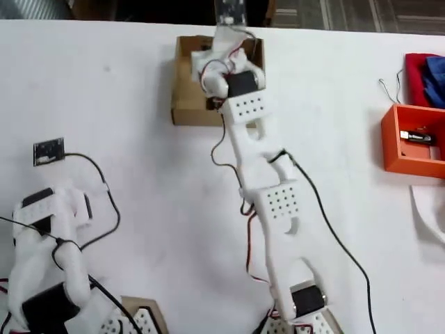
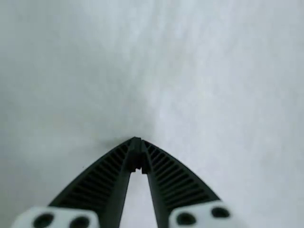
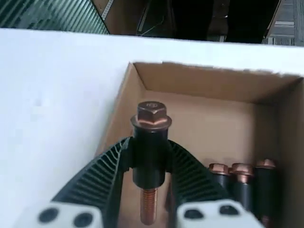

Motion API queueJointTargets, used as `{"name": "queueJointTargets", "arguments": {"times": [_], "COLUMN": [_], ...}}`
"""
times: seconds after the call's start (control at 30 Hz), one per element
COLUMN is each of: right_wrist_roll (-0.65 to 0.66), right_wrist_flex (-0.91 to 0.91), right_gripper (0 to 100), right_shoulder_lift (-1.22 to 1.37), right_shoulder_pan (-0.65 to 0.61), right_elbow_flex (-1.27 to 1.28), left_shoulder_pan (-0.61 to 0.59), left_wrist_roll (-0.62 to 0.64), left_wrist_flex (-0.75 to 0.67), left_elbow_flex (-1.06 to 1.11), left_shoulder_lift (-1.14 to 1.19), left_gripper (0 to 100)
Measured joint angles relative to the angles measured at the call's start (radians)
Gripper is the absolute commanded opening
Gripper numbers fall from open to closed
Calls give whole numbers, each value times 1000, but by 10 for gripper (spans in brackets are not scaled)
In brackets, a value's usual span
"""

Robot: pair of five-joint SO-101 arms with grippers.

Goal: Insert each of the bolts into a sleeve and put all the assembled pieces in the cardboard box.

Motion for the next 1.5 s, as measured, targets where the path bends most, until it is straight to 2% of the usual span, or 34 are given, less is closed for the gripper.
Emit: {"name": "queueJointTargets", "arguments": {"times": [0.27, 1.5], "right_wrist_roll": [-94, -95], "right_wrist_flex": [-68, -161], "right_gripper": [21, 21], "right_shoulder_lift": [106, 146], "right_shoulder_pan": [-2, -6], "right_elbow_flex": [-6, 123], "left_shoulder_pan": [0, 0], "left_wrist_roll": [0, 0], "left_wrist_flex": [0, 0], "left_elbow_flex": [0, 0], "left_shoulder_lift": [0, 0], "left_gripper": [25, 25]}}
